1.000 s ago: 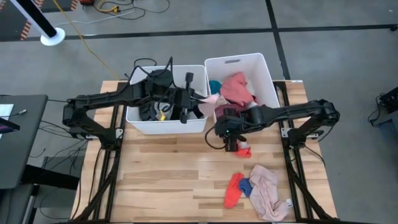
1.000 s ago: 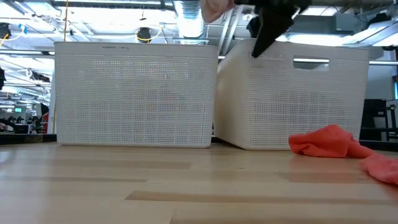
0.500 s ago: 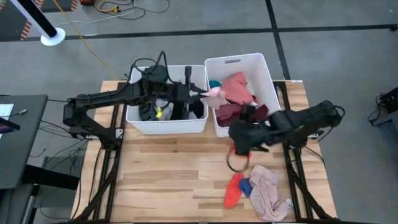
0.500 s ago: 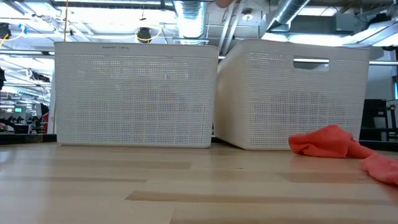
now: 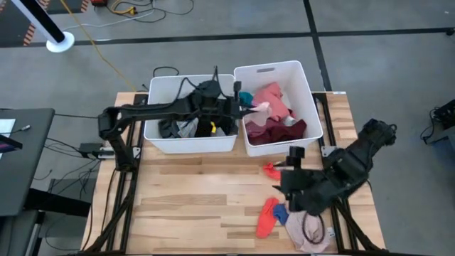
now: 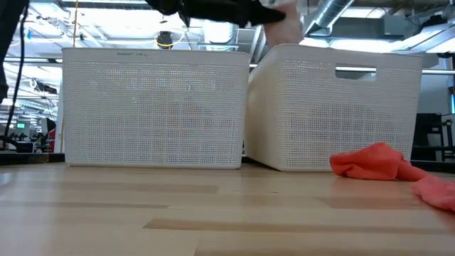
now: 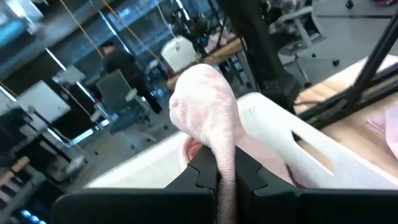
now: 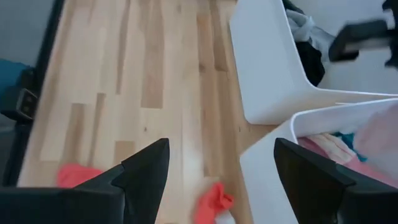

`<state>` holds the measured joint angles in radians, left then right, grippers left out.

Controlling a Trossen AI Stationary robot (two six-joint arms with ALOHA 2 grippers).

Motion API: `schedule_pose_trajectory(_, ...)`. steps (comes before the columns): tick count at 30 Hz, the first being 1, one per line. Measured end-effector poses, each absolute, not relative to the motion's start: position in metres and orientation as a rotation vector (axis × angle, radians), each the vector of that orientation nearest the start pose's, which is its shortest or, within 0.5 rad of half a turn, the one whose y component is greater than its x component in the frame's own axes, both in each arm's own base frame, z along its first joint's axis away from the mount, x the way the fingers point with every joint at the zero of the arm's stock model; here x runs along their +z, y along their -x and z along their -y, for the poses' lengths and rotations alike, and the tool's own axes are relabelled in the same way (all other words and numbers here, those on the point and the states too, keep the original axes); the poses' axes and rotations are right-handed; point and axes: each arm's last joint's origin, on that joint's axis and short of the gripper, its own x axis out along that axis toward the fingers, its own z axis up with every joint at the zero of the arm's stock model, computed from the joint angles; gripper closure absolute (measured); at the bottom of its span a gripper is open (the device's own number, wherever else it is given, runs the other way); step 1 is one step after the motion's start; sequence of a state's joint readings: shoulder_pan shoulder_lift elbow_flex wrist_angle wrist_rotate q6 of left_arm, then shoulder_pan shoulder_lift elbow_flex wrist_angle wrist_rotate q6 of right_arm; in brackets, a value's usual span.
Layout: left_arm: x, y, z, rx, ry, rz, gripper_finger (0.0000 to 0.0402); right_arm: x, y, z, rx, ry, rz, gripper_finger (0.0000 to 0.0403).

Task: Sort clothes
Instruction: Put the light pink sock into the right white laundry organizer, then put the pink sock into the right white laundry organizer

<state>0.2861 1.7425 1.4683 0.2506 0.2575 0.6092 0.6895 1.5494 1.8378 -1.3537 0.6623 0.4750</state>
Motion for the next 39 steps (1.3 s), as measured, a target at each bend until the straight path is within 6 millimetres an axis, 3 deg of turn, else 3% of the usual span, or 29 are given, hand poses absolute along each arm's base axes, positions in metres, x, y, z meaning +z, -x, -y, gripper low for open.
schedule_pose_trajectory(8,0.334,-0.42,-0.124,-0.03,-0.462,-0.213,0.0363,0.417,-0.208,-0.182,-0.175,0.231,-0.723,0.0101)
schedule_pose_trajectory(17,0.339,-0.419,-0.128,-0.048,-0.334,-0.347,0.0212,0.409,-0.204,-0.188,-0.191,0.241,-0.715,0.0101)
schedule_pose_trajectory(21,0.349,-0.415,-0.125,-0.073,-0.321,-0.318,0.0169,0.406,-0.206,-0.19,-0.197,0.246,-0.725,0.0101)
schedule_pose_trajectory(26,0.369,-0.408,-0.104,-0.155,-0.343,-0.243,0.016,0.402,-0.202,-0.196,-0.197,0.238,-0.739,0.0101)
schedule_pose_trajectory(33,0.401,-0.391,-0.051,-0.28,-0.468,-0.158,0.0159,0.399,-0.186,-0.205,-0.207,0.168,-0.757,0.0101)
schedule_pose_trajectory(39,0.401,-0.383,-0.004,-0.426,-0.526,-0.199,0.0159,0.389,-0.18,-0.221,-0.209,0.153,-0.774,0.0101)
